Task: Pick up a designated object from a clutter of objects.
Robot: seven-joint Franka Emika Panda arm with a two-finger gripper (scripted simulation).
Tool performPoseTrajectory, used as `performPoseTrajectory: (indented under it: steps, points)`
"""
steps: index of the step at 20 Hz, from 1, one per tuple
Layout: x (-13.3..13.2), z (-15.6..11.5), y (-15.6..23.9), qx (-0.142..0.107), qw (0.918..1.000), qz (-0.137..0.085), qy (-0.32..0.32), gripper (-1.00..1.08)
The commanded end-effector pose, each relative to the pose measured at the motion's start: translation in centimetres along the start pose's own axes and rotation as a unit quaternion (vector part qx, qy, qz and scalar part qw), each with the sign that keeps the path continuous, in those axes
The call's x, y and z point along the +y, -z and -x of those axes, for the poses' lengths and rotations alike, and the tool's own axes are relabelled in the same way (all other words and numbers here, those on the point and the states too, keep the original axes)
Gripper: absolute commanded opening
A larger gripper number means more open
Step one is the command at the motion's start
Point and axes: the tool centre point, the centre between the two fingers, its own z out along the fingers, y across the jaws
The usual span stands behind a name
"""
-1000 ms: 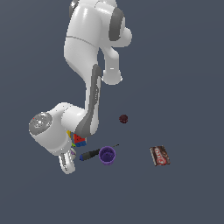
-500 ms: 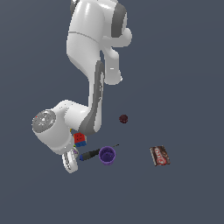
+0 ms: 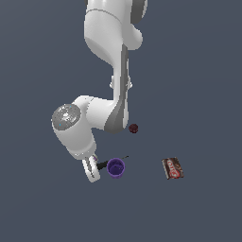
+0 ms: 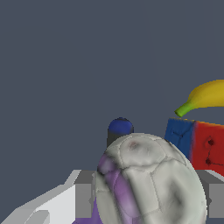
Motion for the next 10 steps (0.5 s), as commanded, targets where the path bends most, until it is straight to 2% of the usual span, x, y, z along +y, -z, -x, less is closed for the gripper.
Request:
performPoseTrajectory:
  steps: [1,10]
  points:
    - [-1.0,2.4,2.0,0.000,1.0000,-0.001,0.001,-1.00]
    - [-4.3,10.9,9.1,0.001,1.0000,-0.001,0.000,-1.00]
